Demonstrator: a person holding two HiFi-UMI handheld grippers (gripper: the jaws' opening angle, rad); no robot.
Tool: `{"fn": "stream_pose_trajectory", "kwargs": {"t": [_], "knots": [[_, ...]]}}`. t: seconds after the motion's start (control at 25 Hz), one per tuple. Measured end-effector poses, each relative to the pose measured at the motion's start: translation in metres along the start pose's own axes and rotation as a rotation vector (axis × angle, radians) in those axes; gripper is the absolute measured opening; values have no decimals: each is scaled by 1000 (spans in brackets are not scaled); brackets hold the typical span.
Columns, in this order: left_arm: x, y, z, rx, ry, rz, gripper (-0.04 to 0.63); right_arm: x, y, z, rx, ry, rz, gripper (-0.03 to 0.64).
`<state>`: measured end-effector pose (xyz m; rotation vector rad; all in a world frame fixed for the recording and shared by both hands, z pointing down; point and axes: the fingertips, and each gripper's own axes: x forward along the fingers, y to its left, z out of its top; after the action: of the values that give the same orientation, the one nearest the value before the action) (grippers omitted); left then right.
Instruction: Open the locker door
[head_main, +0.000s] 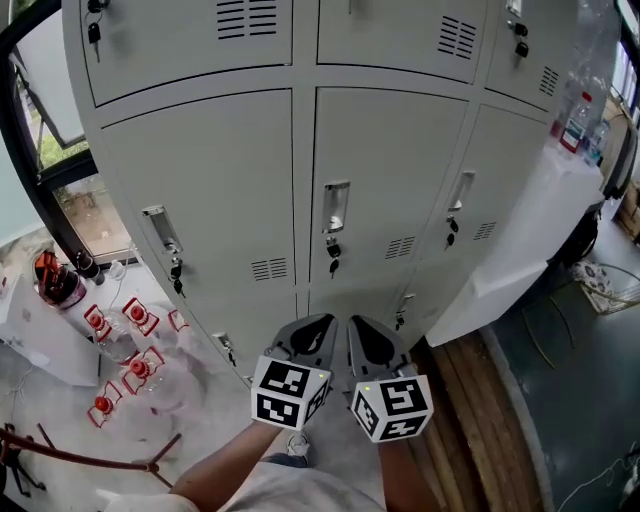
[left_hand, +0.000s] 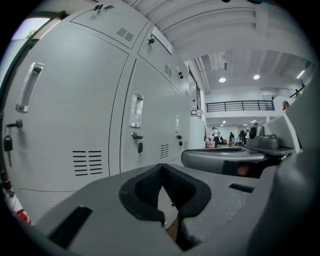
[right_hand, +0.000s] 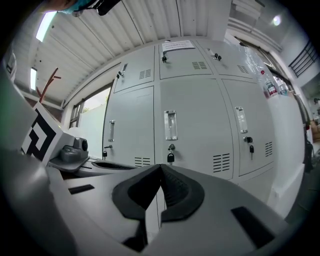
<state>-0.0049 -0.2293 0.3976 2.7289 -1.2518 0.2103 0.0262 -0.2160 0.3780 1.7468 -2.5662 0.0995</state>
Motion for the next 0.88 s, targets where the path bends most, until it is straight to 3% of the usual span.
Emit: {"fn": "stream_pose_trajectory", "kwargs": {"t": [0.48, 0.64, 0.88], "knots": [[41, 73, 31, -7, -34, 4, 6, 93, -5, 54, -61, -66, 40, 3], [46, 84, 35, -8, -41, -4, 6, 116, -2, 66, -82, -69, 60, 98], [49, 94, 37, -3, -44, -11, 6, 135, -2, 79, -100, -93, 57, 113]]}}
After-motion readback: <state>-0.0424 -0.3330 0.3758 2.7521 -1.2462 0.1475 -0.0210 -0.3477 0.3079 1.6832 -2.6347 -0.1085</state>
